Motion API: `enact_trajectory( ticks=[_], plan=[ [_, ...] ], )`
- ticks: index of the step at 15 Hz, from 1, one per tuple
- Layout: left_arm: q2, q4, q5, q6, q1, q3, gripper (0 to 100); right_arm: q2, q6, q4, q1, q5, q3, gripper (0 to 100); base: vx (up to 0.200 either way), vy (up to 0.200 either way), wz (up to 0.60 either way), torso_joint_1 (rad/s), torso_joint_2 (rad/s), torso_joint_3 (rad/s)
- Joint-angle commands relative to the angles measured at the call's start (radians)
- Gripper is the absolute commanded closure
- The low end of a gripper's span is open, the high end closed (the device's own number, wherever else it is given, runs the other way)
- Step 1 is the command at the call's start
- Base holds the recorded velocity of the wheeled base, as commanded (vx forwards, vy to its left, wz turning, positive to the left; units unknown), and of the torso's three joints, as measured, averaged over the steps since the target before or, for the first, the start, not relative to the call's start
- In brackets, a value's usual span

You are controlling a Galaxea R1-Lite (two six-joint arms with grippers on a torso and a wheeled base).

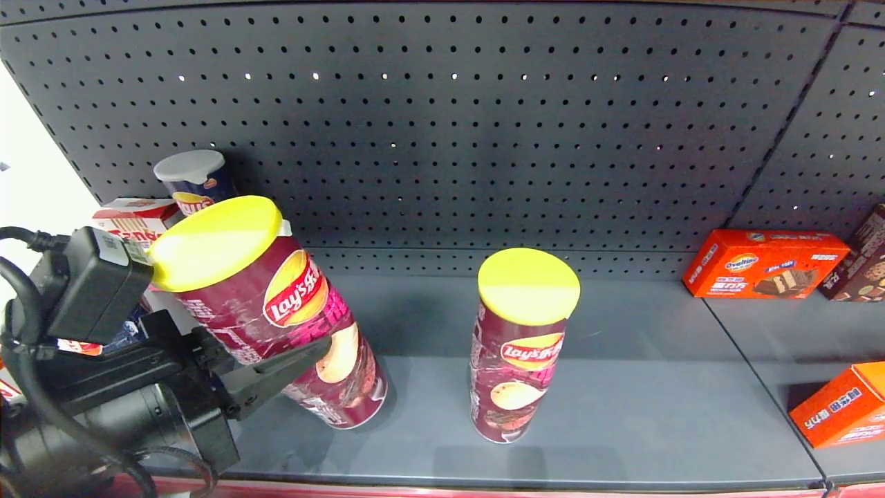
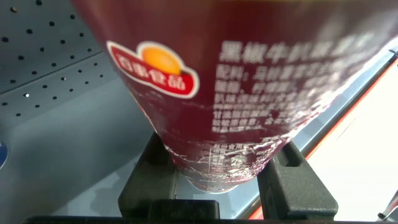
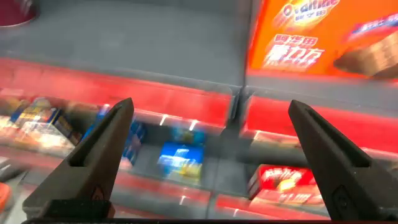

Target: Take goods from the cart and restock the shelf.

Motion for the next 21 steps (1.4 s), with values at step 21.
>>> enact_trajectory(
  ticks=[21],
  plan=[
    [0.323,0.266,-0.177,0.244,0.044,-0.421,100,0.007,0.035,0.002,0.001,-0.016,-0.001,0,0.0,0.0,0.0,0.0,0.0,0.0]
  ],
)
